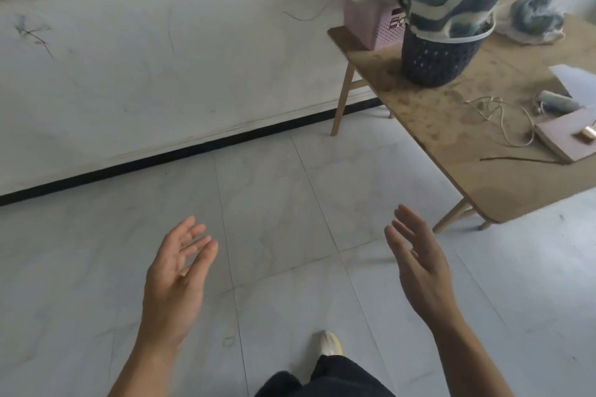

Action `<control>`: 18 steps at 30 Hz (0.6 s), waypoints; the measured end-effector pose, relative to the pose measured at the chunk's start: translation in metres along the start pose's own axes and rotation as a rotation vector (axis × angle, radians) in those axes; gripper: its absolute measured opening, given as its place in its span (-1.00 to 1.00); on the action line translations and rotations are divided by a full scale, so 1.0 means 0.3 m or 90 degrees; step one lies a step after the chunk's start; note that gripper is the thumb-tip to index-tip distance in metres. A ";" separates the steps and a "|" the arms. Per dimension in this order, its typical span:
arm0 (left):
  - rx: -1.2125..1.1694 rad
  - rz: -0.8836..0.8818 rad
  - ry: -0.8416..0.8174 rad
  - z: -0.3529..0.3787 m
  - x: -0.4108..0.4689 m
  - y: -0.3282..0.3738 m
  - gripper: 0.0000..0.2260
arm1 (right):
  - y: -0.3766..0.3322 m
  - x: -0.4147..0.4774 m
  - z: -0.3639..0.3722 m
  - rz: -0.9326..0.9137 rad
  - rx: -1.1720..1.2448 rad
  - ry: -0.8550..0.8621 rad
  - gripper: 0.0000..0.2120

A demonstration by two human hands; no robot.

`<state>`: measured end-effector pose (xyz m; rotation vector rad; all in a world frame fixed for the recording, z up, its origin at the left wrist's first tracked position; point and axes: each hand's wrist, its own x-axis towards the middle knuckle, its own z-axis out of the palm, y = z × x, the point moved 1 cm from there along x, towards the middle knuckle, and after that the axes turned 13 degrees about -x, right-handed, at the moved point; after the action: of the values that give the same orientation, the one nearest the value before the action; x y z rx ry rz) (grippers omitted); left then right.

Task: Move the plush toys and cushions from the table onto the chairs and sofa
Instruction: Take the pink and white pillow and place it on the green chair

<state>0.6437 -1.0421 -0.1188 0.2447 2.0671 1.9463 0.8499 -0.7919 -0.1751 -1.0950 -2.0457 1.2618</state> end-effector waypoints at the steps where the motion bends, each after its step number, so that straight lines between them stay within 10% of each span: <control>1: 0.000 0.003 0.002 0.017 0.086 0.030 -0.48 | -0.043 0.096 0.028 -0.003 -0.002 -0.011 -0.47; 18: -0.082 -0.039 -0.126 0.568 1.848 0.176 -0.79 | -0.391 1.636 0.548 0.014 -0.124 0.068 -0.56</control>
<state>0.1720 -0.7008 -0.1259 0.3280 1.7970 1.9262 0.4115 -0.4942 -0.1443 -1.2464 -2.1147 1.0071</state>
